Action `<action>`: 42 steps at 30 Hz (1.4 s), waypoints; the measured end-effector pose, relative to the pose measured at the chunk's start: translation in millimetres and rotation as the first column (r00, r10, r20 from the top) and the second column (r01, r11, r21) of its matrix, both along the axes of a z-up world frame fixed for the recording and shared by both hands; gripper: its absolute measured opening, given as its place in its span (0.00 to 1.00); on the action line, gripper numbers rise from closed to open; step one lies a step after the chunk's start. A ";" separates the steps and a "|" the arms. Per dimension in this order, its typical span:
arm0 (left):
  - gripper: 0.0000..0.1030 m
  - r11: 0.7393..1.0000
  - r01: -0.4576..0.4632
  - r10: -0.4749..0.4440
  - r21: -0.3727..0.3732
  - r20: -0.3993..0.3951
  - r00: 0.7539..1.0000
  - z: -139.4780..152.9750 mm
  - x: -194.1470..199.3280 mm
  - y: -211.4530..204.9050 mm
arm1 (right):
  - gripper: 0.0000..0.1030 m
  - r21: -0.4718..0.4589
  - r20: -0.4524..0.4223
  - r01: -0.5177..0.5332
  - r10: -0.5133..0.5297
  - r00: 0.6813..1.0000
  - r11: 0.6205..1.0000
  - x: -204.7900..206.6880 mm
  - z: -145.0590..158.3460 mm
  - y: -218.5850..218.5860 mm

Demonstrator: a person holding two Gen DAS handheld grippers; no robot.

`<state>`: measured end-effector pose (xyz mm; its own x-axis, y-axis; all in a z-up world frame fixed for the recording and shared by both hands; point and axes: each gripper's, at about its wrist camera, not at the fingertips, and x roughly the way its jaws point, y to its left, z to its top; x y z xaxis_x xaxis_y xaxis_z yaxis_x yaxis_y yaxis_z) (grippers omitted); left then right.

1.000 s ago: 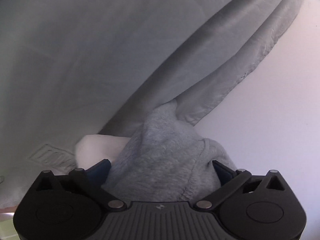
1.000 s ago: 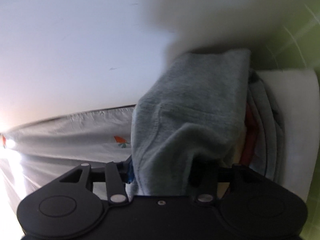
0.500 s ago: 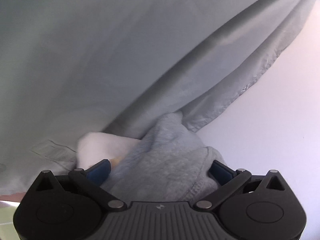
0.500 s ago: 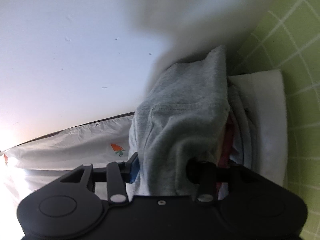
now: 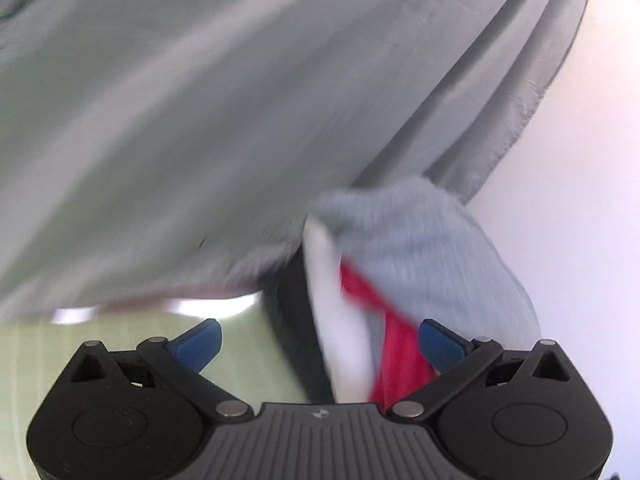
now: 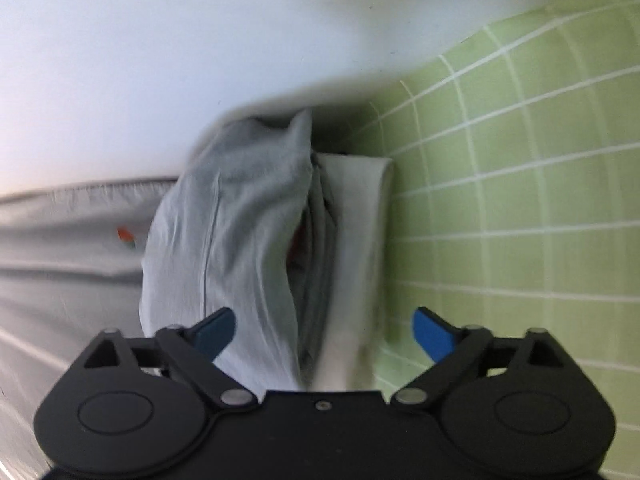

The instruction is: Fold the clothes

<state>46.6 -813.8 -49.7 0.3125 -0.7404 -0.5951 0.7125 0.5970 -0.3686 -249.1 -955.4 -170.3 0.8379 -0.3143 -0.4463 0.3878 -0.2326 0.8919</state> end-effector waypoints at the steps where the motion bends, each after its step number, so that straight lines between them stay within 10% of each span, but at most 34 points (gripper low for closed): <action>1: 1.00 1.000 -0.009 0.009 0.006 0.008 1.000 1.5 -9.2 10.5 | 0.99 -0.023 -0.015 -0.016 0.016 1.000 1.000 -5.2 5.0 9.3; 6: 1.00 0.999 -0.033 0.029 0.027 0.134 0.991 9.1 -66.8 85.3 | 1.00 -0.203 -0.218 -0.202 0.157 0.963 0.958 -20.9 43.1 53.5; 17: 1.00 0.995 -0.044 0.031 0.094 0.135 0.990 21.1 -198.8 207.2 | 1.00 -0.498 -0.625 -0.581 0.198 0.755 0.644 -81.0 97.4 177.5; 30: 1.00 0.986 0.030 -0.064 0.161 0.207 0.976 15.9 -267.7 268.3 | 1.00 -0.552 -0.765 -0.706 0.068 0.640 0.443 -133.3 127.6 276.6; 42: 1.00 0.978 0.081 -0.123 0.190 0.218 0.968 6.6 -306.4 306.1 | 1.00 -0.541 -0.796 -0.743 0.043 0.603 0.395 -171.2 127.1 314.2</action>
